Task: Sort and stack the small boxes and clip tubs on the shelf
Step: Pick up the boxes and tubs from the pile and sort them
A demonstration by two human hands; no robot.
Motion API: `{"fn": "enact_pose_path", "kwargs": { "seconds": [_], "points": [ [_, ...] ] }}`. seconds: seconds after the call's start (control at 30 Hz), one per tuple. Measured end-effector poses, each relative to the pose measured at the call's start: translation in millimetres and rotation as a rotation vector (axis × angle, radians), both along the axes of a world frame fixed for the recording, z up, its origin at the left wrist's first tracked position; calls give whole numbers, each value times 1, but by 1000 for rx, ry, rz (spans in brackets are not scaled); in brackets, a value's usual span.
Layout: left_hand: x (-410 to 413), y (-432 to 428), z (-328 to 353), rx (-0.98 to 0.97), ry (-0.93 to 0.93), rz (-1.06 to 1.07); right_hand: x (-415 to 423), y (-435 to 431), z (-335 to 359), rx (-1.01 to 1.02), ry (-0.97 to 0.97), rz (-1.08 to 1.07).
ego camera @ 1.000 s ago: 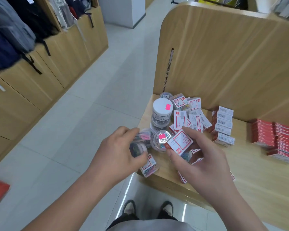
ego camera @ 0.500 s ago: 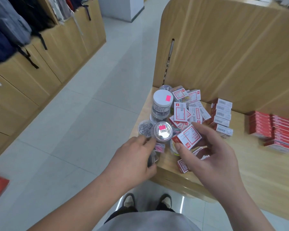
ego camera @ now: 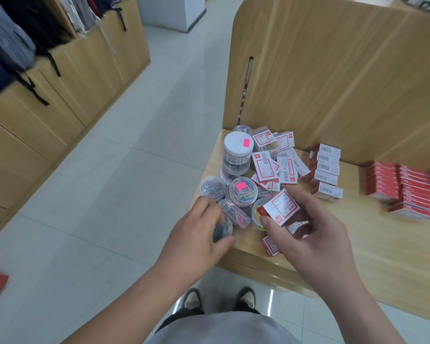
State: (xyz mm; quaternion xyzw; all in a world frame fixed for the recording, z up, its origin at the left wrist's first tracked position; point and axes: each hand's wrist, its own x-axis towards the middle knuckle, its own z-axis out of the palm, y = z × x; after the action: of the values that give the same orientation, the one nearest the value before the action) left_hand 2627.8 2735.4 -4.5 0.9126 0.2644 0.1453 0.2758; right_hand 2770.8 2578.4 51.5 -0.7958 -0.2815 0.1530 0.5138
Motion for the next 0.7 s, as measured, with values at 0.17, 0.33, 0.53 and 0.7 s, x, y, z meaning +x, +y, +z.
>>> {"fn": "enact_pose_path", "kwargs": {
  "seconds": [0.17,0.33,0.53,0.7],
  "points": [
    [-5,-5,-1,87,-7,15,-3,2,-3,-49,-21,-10],
    [-12,-4,0,93,-58,18,-6,5,-4,-63,18,-14],
    [-1,7,25,130,-198,48,-4,7,4,-105,2,-49],
    [50,-19,58,-535,-126,-54,5,0,8,-68,-52,-56]
  ]
}}
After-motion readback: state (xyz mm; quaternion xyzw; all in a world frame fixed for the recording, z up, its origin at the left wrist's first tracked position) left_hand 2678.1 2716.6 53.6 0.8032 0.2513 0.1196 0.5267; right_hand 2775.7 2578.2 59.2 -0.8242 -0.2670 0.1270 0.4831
